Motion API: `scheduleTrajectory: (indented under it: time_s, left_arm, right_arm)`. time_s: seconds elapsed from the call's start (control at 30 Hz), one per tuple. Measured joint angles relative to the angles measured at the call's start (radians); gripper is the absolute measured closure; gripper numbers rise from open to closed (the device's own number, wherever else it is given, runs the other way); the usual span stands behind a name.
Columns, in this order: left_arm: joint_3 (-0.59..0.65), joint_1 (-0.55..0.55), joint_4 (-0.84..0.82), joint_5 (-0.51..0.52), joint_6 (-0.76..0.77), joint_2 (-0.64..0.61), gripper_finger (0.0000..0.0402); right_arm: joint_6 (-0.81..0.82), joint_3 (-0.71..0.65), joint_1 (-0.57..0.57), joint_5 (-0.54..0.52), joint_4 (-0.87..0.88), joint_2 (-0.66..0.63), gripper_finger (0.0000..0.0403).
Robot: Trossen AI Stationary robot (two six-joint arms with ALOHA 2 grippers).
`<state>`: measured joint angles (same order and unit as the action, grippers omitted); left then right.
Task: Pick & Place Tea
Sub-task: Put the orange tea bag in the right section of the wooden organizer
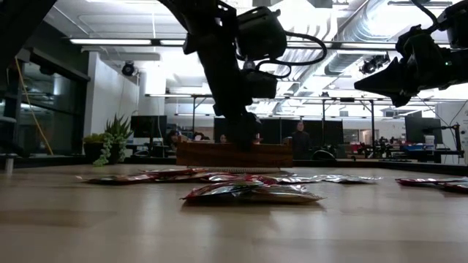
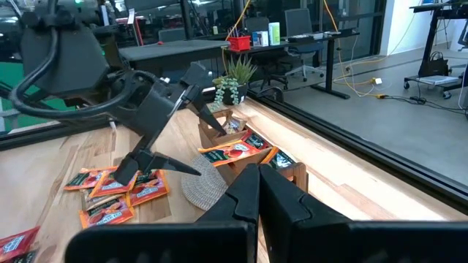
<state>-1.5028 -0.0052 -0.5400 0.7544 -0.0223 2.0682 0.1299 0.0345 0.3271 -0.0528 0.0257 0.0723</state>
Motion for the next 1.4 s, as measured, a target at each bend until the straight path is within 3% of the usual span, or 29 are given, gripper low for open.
scheduleTrajectory:
  time_s: [0.13, 0.27, 0.63, 1.13, 1.27, 1.4]
  left_arm:
    - [0.000, 0.013, 0.008, -0.001, -0.003, 0.000, 0.0101]
    - [0.000, 0.020, 0.010, -0.001, -0.007, 0.000, 0.0154]
    - [0.000, 0.020, -0.025, 0.000, -0.032, 0.000, 0.0387]
    - [-0.098, 0.019, -0.190, 0.058, -0.142, -0.069, 0.0401]
    - [-0.163, 0.025, -0.217, 0.033, -0.216, -0.108, 0.0401]
    - [-0.273, 0.045, -0.276, -0.072, -0.271, -0.111, 0.0401]
  right_arm:
    - [0.000, 0.000, 0.000, 0.000, 0.000, 0.000, 0.0402]
    - [0.000, 0.000, 0.000, 0.000, 0.000, 0.000, 0.0402]
    - [0.000, 0.000, 0.000, 0.000, 0.000, 0.000, 0.0402]
    - [0.000, 0.000, 0.000, 0.000, 0.000, 0.000, 0.0402]
    - [0.000, 0.000, 0.000, 0.000, 0.000, 0.000, 0.0402]
    - [0.000, 0.000, 0.000, 0.000, 0.000, 0.000, 0.0402]
